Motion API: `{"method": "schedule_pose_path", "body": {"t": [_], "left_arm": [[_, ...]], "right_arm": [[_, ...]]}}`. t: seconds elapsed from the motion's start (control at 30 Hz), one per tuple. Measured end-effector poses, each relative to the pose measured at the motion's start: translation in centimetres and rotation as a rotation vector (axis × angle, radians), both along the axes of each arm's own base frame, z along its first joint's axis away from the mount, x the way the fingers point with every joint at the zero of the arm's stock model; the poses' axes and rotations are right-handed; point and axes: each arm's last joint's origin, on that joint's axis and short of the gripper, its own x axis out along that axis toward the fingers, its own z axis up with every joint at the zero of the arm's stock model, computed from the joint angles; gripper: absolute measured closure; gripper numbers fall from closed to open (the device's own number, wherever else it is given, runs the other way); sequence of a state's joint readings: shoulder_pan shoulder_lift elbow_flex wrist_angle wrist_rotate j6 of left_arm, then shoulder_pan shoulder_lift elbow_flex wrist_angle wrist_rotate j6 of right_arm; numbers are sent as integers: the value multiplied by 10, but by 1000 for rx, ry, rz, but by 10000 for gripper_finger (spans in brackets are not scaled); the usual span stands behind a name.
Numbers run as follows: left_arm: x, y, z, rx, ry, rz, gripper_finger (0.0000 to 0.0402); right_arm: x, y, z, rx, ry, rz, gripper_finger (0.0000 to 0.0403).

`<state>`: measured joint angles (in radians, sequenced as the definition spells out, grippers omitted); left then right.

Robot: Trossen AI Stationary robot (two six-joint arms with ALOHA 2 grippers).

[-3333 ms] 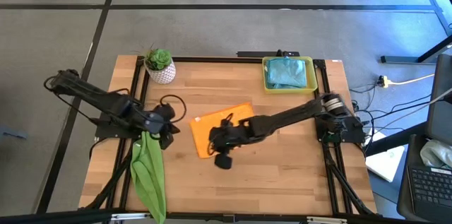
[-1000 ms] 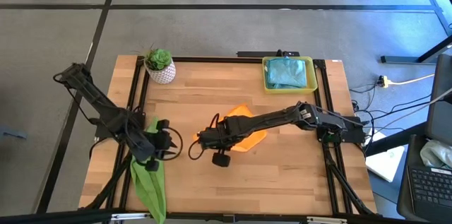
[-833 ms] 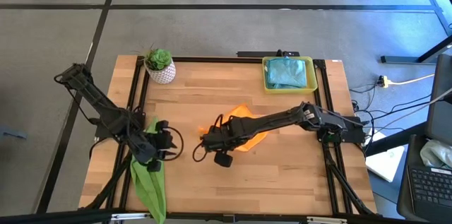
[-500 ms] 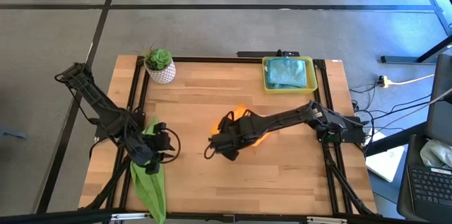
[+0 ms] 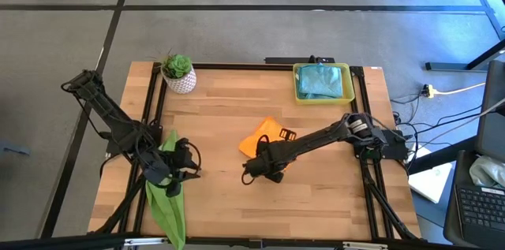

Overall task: Fold microfiber towels
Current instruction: Fold the orange microfiber towel

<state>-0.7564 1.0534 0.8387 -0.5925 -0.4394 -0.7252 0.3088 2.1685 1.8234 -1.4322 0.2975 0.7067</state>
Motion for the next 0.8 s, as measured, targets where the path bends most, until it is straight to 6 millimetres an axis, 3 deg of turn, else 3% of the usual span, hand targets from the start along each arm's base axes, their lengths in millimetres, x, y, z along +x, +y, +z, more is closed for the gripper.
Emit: {"method": "schedule_pose_path", "body": {"t": [0.3,0.53,0.67,0.8], "left_arm": [[26,19,12,21,-151,56,297],[59,62,21,-23,-240,115,296],[82,90,13,-109,-215,95,296],[108,112,-8,-179,-160,33,297]], "right_arm": [[-36,-6,-22,204,-103,-94,378],[-48,-8,-36,317,-189,-64,377],[-48,-7,-45,359,-225,-61,377],[-47,-7,-49,369,-255,-64,377]]}}
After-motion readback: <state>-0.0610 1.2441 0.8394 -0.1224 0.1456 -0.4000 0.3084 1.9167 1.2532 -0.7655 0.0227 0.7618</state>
